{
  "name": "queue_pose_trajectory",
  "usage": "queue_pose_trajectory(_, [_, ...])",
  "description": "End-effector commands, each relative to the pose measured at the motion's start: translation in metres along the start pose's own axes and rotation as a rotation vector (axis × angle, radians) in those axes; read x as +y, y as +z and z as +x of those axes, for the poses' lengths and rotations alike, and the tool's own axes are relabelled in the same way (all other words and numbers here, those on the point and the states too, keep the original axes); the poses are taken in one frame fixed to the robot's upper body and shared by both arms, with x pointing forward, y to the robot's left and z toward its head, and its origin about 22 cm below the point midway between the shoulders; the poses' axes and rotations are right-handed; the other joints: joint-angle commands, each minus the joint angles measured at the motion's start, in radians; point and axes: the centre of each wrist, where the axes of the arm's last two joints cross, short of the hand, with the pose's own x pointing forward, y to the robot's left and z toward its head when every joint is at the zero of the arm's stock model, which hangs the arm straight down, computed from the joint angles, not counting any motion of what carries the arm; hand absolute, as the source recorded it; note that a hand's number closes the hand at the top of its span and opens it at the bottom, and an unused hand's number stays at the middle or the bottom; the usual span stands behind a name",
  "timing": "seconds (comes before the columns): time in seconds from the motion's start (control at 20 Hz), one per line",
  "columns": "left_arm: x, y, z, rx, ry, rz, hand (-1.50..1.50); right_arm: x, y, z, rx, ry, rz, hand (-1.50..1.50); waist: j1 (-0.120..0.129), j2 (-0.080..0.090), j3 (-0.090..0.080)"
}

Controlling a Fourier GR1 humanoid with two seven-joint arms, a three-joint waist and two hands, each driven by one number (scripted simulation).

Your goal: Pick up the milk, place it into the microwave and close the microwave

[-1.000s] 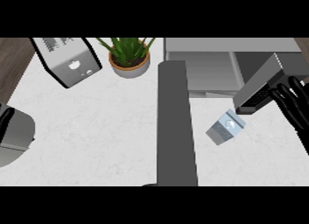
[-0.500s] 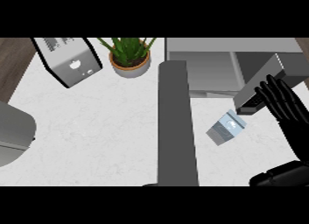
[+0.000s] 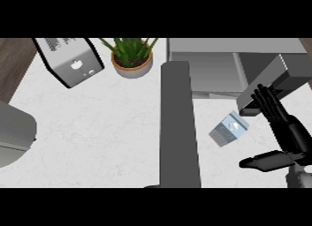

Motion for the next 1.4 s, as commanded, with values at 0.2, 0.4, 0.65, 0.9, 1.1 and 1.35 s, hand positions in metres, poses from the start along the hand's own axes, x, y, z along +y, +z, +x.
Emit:
queue_pose_trajectory(0.2, [0.007, -0.008, 0.013, -0.010, 0.000, 0.009, -1.50, -0.001, 0.020, -0.062, 0.097, 0.054, -0.007, -1.50, -0.008, 0.001, 0.000])
queue_pose_trajectory(0.4, [0.016, 0.028, 0.018, -0.003, 0.013, -0.028, -1.50, -0.015, 0.032, -0.092, 0.091, 0.052, -0.012, -1.50, 0.004, 0.000, 0.000])
queue_pose_trajectory(0.65, [0.024, 0.021, 0.021, 0.014, 0.012, -0.006, -1.50, -0.005, 0.032, -0.122, 0.113, 0.150, 0.025, -1.50, 0.003, 0.003, 0.001])
queue_pose_trajectory(0.9, [0.019, 0.025, 0.017, 0.023, 0.001, -0.016, -1.50, 0.001, 0.028, -0.142, 0.102, 0.127, 0.058, -1.50, 0.007, 0.004, 0.001])
queue_pose_trajectory(1.1, [0.017, 0.027, 0.014, 0.009, 0.028, -0.025, -1.50, -0.001, 0.033, -0.151, 0.102, 0.097, 0.029, -1.50, 0.016, 0.006, 0.002])
queue_pose_trajectory(1.35, [0.012, 0.026, 0.033, -0.005, 0.021, -0.033, -1.50, 0.000, 0.012, -0.147, 0.058, 0.010, 0.025, -1.50, 0.024, 0.008, 0.004])
